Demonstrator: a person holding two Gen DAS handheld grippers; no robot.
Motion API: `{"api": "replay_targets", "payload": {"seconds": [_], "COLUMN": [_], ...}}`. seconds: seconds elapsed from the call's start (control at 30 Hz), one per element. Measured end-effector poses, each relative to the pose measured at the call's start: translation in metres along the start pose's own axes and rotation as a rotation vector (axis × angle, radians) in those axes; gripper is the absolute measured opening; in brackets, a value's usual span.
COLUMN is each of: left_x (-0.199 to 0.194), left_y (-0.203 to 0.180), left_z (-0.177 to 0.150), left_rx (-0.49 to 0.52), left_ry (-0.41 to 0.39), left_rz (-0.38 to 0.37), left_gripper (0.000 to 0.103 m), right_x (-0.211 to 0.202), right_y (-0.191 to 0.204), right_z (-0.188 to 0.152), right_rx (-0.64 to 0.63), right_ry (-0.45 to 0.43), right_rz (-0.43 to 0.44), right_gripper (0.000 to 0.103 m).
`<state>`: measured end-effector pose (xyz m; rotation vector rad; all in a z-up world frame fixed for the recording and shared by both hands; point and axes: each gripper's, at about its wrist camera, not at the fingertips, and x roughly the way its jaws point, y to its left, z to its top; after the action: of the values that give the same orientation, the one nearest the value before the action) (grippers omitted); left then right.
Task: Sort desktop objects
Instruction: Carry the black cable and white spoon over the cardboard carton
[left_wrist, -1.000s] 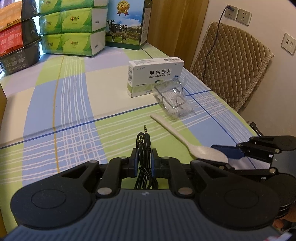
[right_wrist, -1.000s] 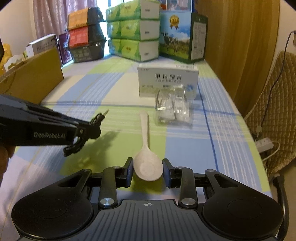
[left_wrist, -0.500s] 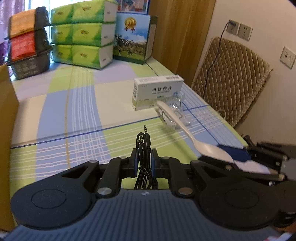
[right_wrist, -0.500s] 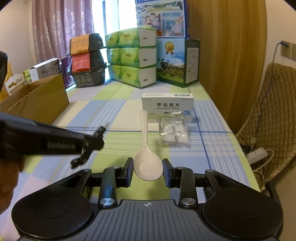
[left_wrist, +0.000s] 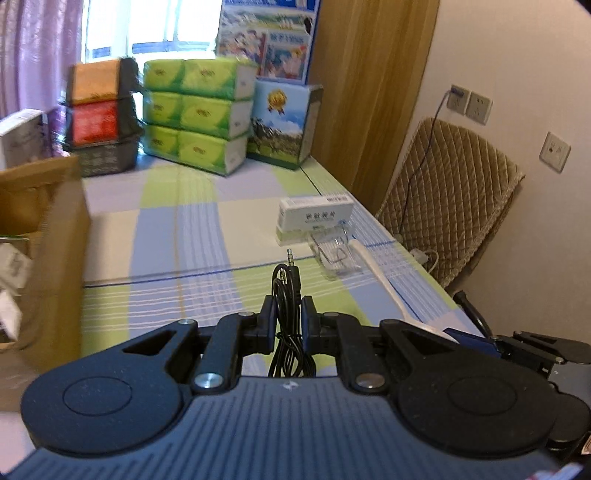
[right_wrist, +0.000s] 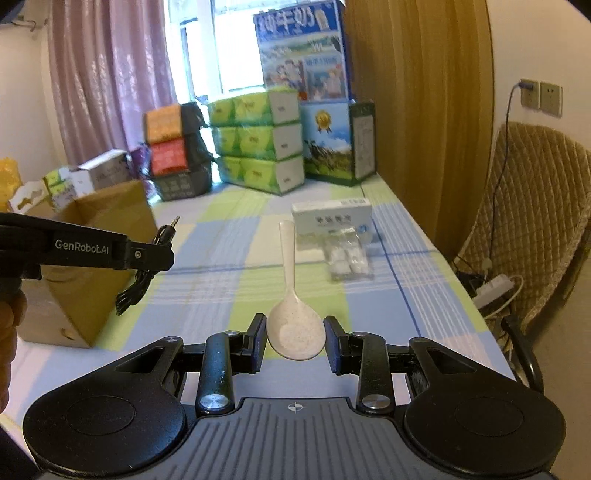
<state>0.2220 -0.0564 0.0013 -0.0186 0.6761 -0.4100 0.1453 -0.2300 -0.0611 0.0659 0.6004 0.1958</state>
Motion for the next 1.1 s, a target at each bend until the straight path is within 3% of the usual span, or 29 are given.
{"api": "replay_targets", "payload": {"seconds": [0.57, 1.1], "left_x": [-0.144, -0.211], "left_y": [0.044, 0.104], "left_z": [-0.004, -0.018], "left_rx": [-0.011, -0.044], "left_ry": [-0.093, -0.109], "left_rz": [0.124, 0.244], "left_gripper": [0.010, 0.010], "right_x": [-0.071, -0.069], "right_y": [0.117, 0.195], "right_z": [0.022, 0.032], "right_rx": [-0.088, -0.162], "right_ry": [-0.074, -0.068], "right_rz": [0.159, 0.276], "right_gripper": [0.030, 0.030]}}
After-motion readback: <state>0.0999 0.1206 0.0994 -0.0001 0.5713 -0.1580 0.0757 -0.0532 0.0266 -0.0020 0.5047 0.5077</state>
